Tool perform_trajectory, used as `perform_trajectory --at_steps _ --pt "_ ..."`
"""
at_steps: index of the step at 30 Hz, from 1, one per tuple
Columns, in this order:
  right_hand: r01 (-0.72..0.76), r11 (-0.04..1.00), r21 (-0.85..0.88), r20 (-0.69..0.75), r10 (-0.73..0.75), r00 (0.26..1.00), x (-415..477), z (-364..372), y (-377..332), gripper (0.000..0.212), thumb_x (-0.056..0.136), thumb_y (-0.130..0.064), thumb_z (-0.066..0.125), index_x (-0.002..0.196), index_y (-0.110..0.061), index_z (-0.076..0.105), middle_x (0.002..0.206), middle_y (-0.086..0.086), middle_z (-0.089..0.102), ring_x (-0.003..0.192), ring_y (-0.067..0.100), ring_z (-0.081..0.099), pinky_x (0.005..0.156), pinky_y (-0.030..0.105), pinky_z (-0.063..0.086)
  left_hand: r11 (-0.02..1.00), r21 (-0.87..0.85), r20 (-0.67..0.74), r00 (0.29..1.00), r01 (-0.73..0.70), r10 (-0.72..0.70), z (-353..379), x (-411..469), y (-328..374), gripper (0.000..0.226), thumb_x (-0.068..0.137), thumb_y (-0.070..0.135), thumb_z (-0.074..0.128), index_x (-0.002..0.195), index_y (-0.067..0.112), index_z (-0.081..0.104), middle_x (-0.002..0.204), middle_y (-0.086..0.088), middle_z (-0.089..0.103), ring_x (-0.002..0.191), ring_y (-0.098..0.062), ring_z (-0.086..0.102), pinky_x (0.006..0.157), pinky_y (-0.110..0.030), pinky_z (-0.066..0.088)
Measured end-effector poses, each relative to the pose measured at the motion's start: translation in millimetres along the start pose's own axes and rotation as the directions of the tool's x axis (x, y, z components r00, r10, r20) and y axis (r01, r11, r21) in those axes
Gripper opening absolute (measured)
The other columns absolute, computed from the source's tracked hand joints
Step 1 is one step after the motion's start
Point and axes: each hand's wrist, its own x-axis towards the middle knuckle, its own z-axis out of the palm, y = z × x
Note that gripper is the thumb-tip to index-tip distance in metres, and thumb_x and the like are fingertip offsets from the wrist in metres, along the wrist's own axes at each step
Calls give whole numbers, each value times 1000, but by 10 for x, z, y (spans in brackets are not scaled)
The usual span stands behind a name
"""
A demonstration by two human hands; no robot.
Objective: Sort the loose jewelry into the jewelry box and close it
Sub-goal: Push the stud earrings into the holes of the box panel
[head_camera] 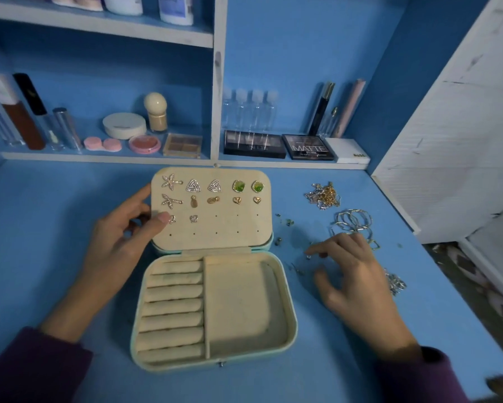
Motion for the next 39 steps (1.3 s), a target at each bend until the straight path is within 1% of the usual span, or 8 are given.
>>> perform_trajectory --at_steps 3,6,10,15,20,25,35,39 --pt "-74 996 -45 -71 71 995 1 31 54 33 76 -21 39 90 -13 68 78 -2 56 81 21 48 70 26 38 1000 -8 4 1000 0 0 -10 9 -29 45 70 51 60 113 61 57 92 10 71 89 -15 59 93 -49 43" --pt "-108 992 -61 -86 102 991 -6 60 87 36 77 -20 37 90 -12 69 78 1 57 80 25 51 67 28 38 1000 -17 9 1000 -18 18 -9 15 -55 45 70 49 60 114 58 58 86 13 71 82 -7 59 86 -38 44" --pt "-108 993 -47 -93 103 990 -22 61 89 37 75 -20 34 84 -13 70 76 -2 59 80 19 49 65 24 37 999 -32 16 1000 -25 26 -9 20 -64 43 69 49 60 111 62 58 83 15 69 78 0 57 78 -16 43" --pt "-85 995 -50 -57 82 995 -41 39 65 31 71 -21 35 74 -19 66 73 -8 59 77 18 48 59 30 41 1000 -16 28 999 -23 24 -6 20 -38 41 69 50 58 107 66 56 84 17 70 78 1 60 75 -10 45" --pt "-63 994 -92 -27 61 998 -65 -5 28 22 72 -23 43 72 -22 65 72 -10 59 76 18 50 52 29 43 1000 -8 19 1000 -13 13 -24 17 -48 44 71 51 58 114 61 57 87 14 70 81 -6 59 80 -20 44" --pt "-70 987 -143 33 75 997 -82 3 26 8 72 -21 58 73 -24 65 72 -12 59 77 16 51 49 29 43 1000 0 12 1000 -11 11 -23 7 -39 49 73 49 59 122 51 57 94 6 71 90 -18 61 92 -46 44" --pt "-28 995 -100 42 32 999 -70 0 31 5 73 -18 60 69 -18 63 68 -8 56 72 17 48 58 30 43 1000 5 16 1000 -6 6 -17 10 -40 49 72 50 58 120 54 56 88 14 71 82 -5 60 84 -30 43" --pt "-112 964 242 -10 118 993 -60 -48 -47 11 75 -25 56 70 -16 62 70 -11 58 68 7 49 65 12 38 1000 -14 13 1000 -11 12 -17 18 -32 43 70 50 59 111 63 56 85 16 70 79 -2 58 84 -32 42"
